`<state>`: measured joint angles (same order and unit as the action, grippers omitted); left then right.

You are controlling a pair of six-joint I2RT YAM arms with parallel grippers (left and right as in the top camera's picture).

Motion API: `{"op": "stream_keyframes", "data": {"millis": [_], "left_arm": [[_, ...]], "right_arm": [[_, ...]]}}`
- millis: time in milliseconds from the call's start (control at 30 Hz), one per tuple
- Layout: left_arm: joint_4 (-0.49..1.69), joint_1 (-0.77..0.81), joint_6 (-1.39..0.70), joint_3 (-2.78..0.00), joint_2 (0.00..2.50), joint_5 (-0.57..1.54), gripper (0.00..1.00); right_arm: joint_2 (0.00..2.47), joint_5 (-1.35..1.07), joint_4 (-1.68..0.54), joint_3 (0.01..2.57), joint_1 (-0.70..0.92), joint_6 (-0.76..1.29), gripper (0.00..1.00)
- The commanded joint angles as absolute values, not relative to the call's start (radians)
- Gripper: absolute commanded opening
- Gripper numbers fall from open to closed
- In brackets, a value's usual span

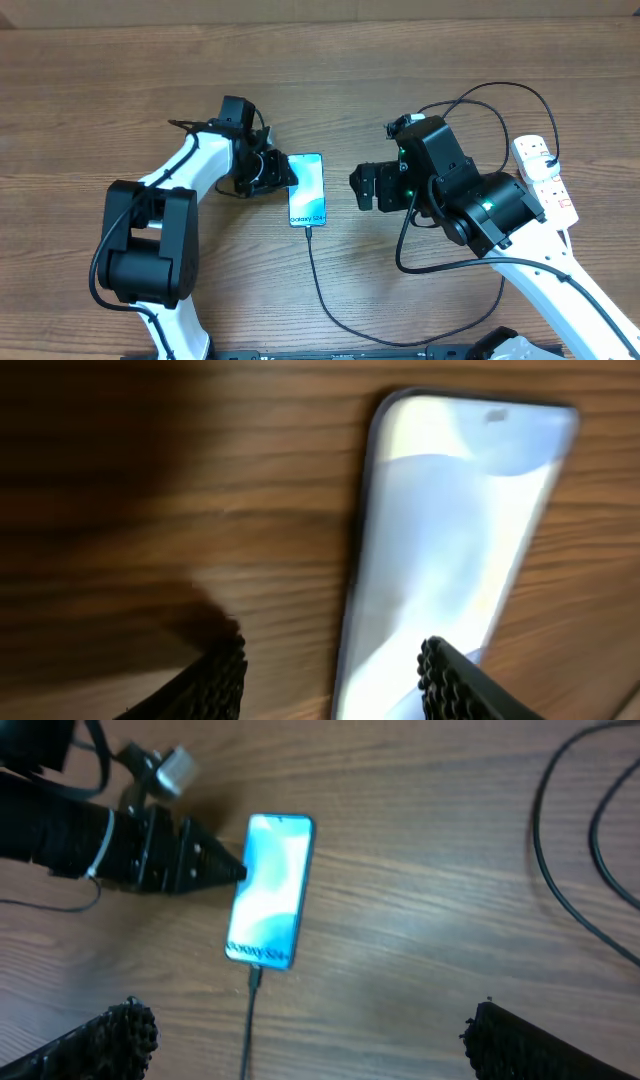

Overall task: Plug charger to phone and switch on socket
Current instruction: 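Open the left gripper and lift both arms away from the phone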

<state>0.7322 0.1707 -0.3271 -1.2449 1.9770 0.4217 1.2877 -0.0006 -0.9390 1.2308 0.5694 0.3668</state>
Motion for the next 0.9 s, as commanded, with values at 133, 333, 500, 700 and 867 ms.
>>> {"op": "stream_keyframes", "data": {"millis": [133,333,500,700,867], "left_arm": [[1.003,0.142,-0.220,-1.580,1.961,0.250,0.63],[1.096,0.173,-0.220,-1.742,1.748,0.178,0.66],[1.134,0.237,-0.224,-1.741,1.506,0.040,0.70],[1.239,0.353,-0.280,-1.733,1.282,-0.183,0.82],[1.312,0.411,-0.395,-1.703,1.134,-0.326,0.84]], "right_arm": [[1.288,-0.002,-0.883,1.250,0.565,0.371,0.49],[1.288,0.039,-0.989,1.250,0.564,0.466,0.04],[1.288,0.280,-1.222,1.250,0.518,0.834,0.04],[1.288,0.437,-1.459,1.244,0.321,1.209,0.04],[1.291,0.435,-1.332,1.209,0.070,1.153,0.04]]}}
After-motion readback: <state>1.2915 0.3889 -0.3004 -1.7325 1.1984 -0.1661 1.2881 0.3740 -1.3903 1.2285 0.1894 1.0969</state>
